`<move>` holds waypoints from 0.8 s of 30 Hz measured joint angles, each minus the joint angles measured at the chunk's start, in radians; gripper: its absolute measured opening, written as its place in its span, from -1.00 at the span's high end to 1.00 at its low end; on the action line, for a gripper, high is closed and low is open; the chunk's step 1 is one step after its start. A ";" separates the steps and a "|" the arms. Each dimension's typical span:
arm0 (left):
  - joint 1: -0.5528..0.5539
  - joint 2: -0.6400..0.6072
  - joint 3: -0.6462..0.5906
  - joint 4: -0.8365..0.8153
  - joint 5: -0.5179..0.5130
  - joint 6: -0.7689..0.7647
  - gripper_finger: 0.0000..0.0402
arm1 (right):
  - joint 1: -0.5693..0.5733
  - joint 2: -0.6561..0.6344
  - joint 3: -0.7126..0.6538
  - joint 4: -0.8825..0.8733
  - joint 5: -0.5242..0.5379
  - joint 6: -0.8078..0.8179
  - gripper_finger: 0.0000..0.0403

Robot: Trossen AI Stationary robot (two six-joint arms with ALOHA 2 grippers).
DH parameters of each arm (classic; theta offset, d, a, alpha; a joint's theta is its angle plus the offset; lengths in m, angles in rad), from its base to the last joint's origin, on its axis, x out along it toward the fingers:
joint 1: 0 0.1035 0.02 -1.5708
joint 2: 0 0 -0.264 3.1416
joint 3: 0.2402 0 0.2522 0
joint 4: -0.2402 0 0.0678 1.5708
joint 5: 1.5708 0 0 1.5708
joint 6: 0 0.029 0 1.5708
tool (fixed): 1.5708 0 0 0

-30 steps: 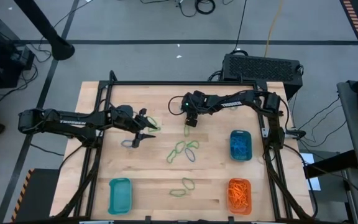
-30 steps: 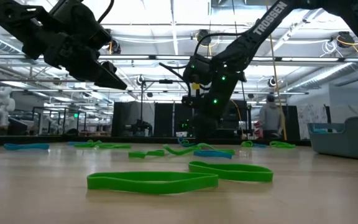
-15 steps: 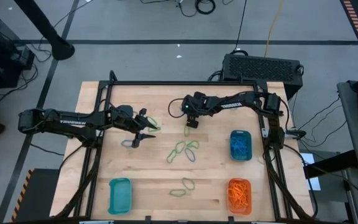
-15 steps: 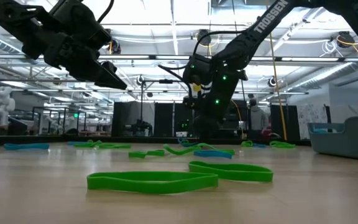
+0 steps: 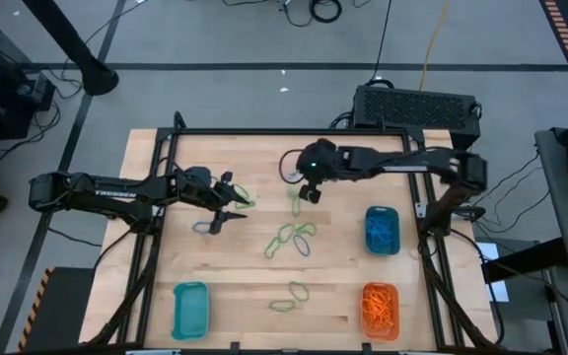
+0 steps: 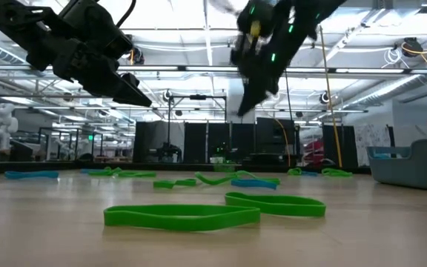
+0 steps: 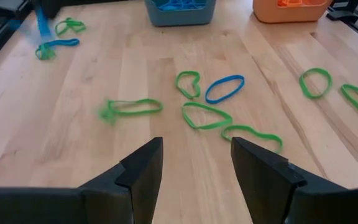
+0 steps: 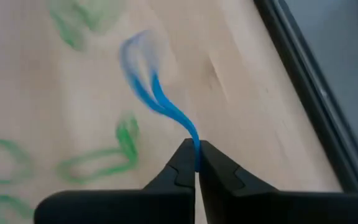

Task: Sort rubber bands into baskets
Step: Put the blue rubber band into the dark blue bin

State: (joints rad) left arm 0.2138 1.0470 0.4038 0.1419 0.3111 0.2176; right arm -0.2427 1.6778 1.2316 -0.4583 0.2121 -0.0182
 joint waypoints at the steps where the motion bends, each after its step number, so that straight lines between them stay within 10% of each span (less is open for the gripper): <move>1: -0.001 0.000 0.000 -0.001 0.000 -0.001 0.01 | 0.003 -0.029 0.000 -0.001 -0.026 0.021 0.99; 8: -0.009 0.000 0.000 0.000 -0.004 -0.003 0.01 | 0.008 -0.134 0.001 -0.046 0.034 0.154 1.00; 24: -0.020 0.000 0.000 -0.002 -0.004 -0.021 0.01 | 0.212 -0.146 0.001 -0.651 -0.385 0.478 1.00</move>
State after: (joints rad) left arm 0.1936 1.0470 0.4038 0.1402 0.3071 0.1969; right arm -0.0308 1.5314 1.2327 -1.1090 -0.1728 0.4593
